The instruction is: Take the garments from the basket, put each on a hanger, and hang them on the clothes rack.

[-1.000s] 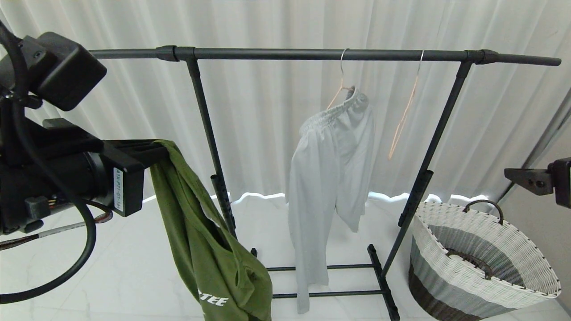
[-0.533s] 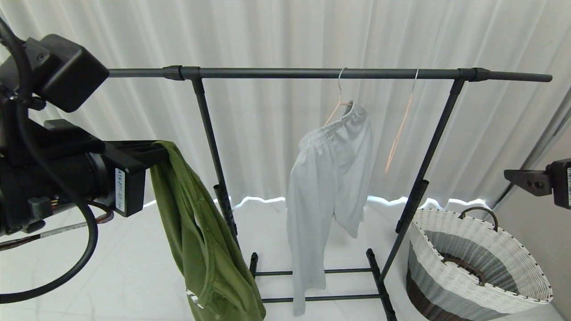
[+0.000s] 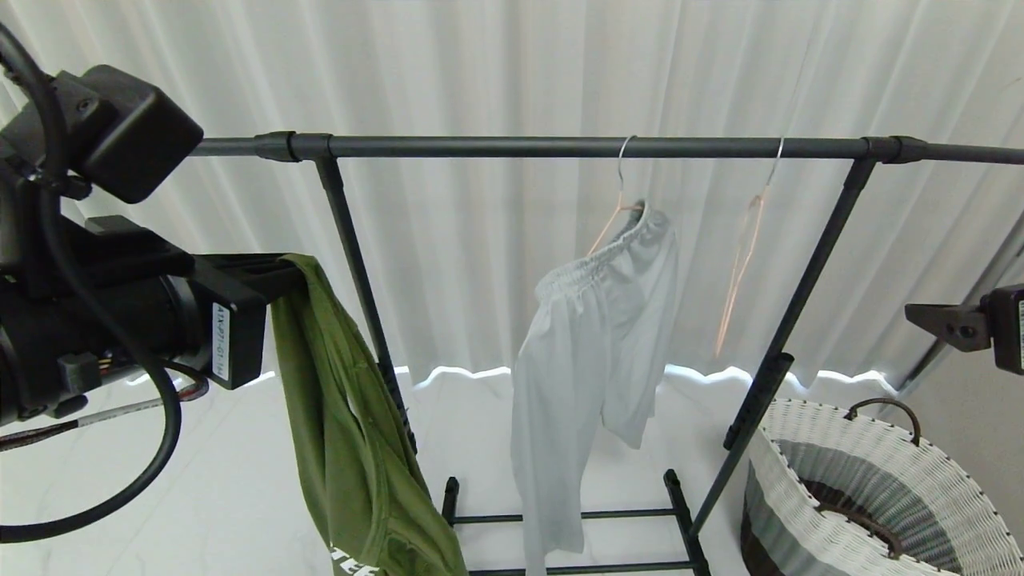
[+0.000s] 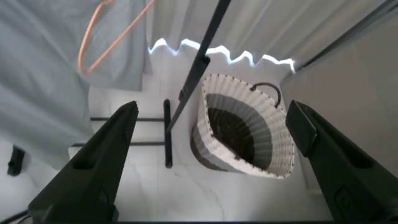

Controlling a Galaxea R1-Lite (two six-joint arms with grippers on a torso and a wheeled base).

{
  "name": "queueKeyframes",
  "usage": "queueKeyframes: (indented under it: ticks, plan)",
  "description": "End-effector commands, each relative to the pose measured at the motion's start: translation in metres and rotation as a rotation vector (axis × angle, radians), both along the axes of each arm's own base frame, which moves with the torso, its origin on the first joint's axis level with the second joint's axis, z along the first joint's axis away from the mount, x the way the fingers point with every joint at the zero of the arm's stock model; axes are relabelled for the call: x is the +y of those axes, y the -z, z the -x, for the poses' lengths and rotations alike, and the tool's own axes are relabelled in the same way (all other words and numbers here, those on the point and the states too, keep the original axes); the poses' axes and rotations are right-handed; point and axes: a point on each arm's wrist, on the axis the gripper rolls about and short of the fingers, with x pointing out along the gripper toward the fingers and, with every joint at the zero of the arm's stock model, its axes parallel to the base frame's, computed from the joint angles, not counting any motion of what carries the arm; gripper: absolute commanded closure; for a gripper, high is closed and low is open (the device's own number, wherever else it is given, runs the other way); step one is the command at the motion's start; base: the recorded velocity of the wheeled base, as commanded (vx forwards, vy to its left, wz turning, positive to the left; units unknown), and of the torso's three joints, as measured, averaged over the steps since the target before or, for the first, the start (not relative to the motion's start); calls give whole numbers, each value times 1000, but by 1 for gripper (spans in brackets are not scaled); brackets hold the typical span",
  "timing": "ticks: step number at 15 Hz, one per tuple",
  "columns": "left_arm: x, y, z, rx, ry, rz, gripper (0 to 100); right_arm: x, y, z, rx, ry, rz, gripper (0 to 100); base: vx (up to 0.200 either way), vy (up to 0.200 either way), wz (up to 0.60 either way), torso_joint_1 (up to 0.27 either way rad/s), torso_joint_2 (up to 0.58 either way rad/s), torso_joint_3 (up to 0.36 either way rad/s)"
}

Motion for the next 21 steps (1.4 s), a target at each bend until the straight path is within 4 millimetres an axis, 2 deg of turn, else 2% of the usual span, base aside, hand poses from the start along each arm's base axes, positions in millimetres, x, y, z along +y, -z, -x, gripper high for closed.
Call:
queueKeyframes:
  ticks: [1,3,6,8,11,14,16,18,21]
  plan:
    - [0,0,0,1,0,-1,100,0,1,-1,3,0,2,0,200,0,0,2,-2,7]
    - [0,1,0,2,0,-1,100,0,1,-1,5,-1,4,0,200,0,0,5,0,5]
    - [0,2,0,6,1,-1,100,0,15,0,44,-2,37,0,200,0,0,1,-2,-2]
    - [1,4,2,11,2,-4,100,1,20,-3,47,-2,27,0,0,0,0,0,0,0]
    - [3,4,5,5,5,-3,100,10,30,-24,14,-79,-59,0,0,0,0,0,0,0]
    - [5,2,8,-6,3,3,100,29,41,-64,2,-61,-123,0,0,0,0,0,0,0]
    - [6,1,10,-9,3,6,100,39,51,-82,28,-42,-147,0,0,0,0,0,0,0]
    - [6,1,10,-10,3,7,100,45,55,-93,43,-19,-192,0,0,0,0,0,0,0]
    - [6,2,10,-8,3,6,100,45,57,-93,54,-6,-211,0,0,0,0,0,0,0]
